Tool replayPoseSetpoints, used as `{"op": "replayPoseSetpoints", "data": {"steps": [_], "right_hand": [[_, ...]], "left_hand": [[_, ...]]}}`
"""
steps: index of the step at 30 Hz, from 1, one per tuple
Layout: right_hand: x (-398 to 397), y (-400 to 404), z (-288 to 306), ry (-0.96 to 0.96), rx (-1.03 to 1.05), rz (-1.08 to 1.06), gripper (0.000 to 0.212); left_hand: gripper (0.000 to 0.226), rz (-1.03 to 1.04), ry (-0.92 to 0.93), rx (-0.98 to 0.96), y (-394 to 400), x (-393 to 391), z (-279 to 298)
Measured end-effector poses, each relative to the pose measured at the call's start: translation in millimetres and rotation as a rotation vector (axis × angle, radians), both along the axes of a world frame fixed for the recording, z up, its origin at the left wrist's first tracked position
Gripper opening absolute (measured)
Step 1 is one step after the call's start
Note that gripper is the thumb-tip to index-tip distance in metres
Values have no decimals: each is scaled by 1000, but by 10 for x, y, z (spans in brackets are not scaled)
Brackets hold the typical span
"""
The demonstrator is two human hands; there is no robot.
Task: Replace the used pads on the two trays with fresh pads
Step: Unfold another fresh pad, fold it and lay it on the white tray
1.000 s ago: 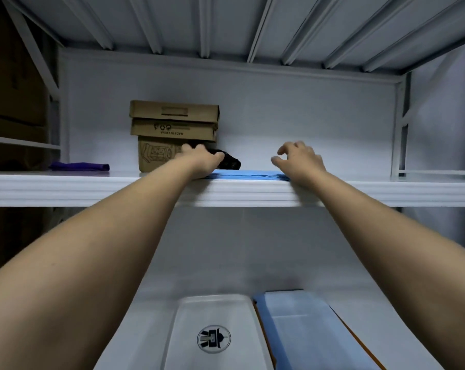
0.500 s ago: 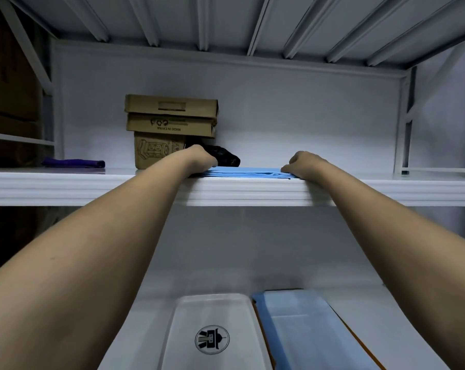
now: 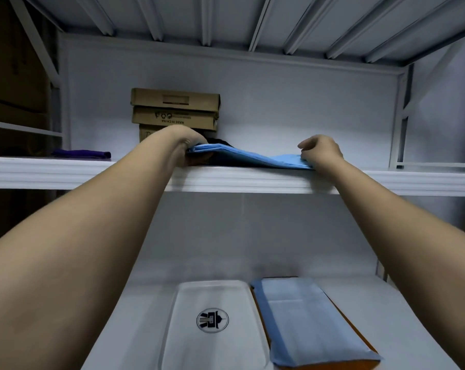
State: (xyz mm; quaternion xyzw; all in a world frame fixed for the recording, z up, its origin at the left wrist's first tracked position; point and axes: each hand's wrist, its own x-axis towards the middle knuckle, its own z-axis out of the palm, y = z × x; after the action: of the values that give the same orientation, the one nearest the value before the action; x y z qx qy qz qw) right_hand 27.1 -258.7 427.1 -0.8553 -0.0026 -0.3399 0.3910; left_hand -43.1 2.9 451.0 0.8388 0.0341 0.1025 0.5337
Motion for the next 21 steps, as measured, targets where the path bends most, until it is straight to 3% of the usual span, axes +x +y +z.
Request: {"op": "replayPoseSetpoints", "data": {"steps": [3, 6, 8, 12, 15, 18, 21], "right_hand": [[-150, -13, -129, -78, 58, 3, 33], [-342, 7, -242, -176, 99, -2, 34], [-471, 22, -341, -249, 116, 4, 35], [-624, 67, -589, -414, 237, 33, 39], [-674, 133, -833, -449, 464, 132, 48], [-715, 201, -1049, -314, 769, 267, 57], [-766, 239, -1242, -224, 889, 351, 60]], "left_hand": [[29, -30, 0, -102, 64, -65, -130], [7, 84, -200, -210, 20, -178, -235], [38, 85, -296, -276, 33, -262, -353], [62, 83, -493, -377, -32, -474, -638], [49, 93, -565, -437, -27, -601, -890], [28, 127, -602, -465, 32, -608, -1160], [16, 171, -624, -491, 129, -555, -1417]]}}
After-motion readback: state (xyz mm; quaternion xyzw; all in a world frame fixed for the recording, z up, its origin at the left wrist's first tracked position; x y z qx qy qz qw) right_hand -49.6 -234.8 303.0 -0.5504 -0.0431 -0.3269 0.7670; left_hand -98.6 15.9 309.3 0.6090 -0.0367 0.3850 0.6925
